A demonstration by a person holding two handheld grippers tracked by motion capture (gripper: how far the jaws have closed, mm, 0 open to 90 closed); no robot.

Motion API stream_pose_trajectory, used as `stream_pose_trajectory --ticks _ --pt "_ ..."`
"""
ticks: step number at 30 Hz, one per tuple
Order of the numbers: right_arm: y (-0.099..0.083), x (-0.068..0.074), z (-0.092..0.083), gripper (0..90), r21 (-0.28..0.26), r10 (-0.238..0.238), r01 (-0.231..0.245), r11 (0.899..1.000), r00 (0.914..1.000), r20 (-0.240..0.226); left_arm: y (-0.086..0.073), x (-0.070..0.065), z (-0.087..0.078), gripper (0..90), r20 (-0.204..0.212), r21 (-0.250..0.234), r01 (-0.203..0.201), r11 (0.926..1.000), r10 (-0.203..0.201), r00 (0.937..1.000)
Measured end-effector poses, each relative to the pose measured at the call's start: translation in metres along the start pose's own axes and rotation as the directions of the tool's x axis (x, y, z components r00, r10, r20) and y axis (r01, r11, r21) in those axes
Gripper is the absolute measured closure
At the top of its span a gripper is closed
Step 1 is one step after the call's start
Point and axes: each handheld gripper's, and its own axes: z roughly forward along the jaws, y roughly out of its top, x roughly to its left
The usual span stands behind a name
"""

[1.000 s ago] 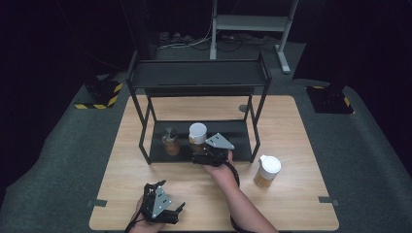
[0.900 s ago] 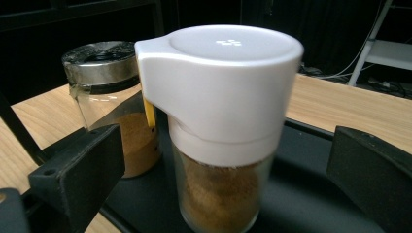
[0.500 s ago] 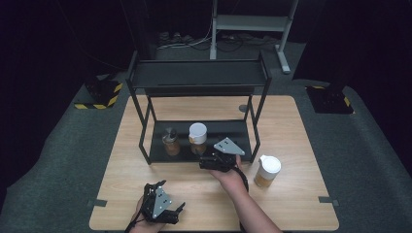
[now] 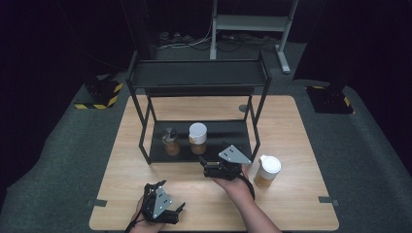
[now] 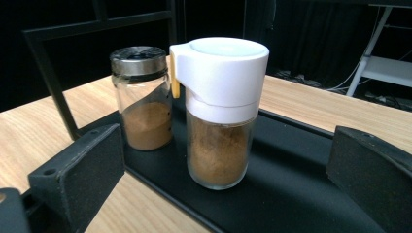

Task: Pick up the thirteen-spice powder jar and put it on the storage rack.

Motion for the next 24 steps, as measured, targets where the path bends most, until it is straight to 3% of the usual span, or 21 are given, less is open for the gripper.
stream_pose_trajectory --ticks 24 --pt "-0.022 0.014 -0.059 0.1 0.013 -0.068 0.068 0.998 0.9977 -0.007 0.002 -0.001 0.001 0.9 0.002 0.012 -0.018 0.9998 0.018 0.9998"
